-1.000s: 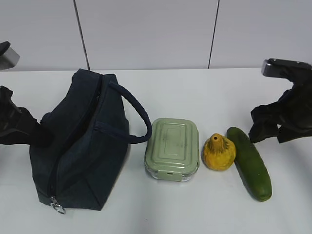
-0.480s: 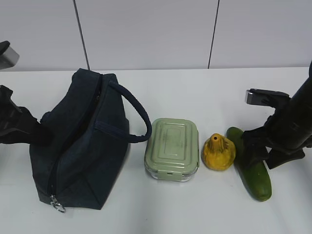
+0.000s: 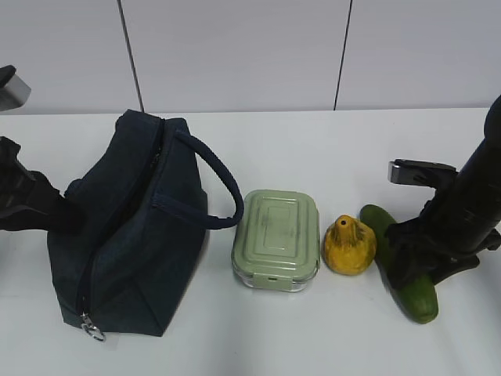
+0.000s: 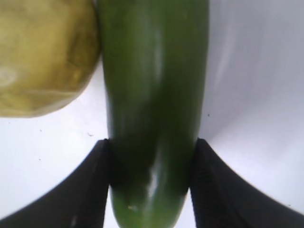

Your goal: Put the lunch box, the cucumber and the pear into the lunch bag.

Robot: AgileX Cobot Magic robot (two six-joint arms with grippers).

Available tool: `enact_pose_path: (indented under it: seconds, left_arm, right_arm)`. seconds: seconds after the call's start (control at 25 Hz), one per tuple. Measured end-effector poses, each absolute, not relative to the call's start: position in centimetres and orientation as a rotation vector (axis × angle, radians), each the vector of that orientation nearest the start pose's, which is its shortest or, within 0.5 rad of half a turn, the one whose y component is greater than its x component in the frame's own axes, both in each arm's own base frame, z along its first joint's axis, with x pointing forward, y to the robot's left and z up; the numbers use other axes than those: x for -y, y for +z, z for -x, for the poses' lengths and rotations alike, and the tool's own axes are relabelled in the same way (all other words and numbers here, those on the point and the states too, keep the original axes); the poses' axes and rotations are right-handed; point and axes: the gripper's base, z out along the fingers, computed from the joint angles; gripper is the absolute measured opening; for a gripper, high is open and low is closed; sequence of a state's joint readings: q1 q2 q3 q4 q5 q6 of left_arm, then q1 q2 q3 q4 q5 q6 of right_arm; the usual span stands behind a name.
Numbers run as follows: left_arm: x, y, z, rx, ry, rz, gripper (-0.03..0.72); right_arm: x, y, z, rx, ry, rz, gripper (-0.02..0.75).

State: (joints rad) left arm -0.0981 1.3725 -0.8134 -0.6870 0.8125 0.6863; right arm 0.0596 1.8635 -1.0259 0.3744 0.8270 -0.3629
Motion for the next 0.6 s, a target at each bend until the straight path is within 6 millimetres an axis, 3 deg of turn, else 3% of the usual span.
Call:
enact_pose_path:
  seconds: [0.16, 0.28, 0.36, 0.44, 0.6]
  left_arm:
    - [6.6, 23.9, -24.3, -2.603, -0.624, -0.492, 0.003]
    - [6.6, 24.0, -24.2, -2.599, -0.624, -0.493, 0.003]
    - [6.6, 24.3, -24.1, -2.590, -0.621, -0.494, 0.003]
    - [6.6, 24.5, -24.0, -2.579, -0.615, -0.494, 0.003]
    - [6.6, 24.5, -24.1, -2.577, -0.613, -0.491, 0.003]
  right_arm:
    - [-3.8, 15.7, -31.5, -3.042, 0.316, 0.247, 0.338]
    - [-3.1, 18.9, -31.3, -2.952, 0.205, 0.225, 0.338]
    - [-3.5, 21.6, -31.3, -2.862, 0.232, 0.213, 0.338]
    - [-4.8, 24.5, -31.1, -2.744, 0.332, 0.262, 0.338]
    - [-11.4, 30.4, -30.3, -2.431, 0.750, 0.465, 0.338]
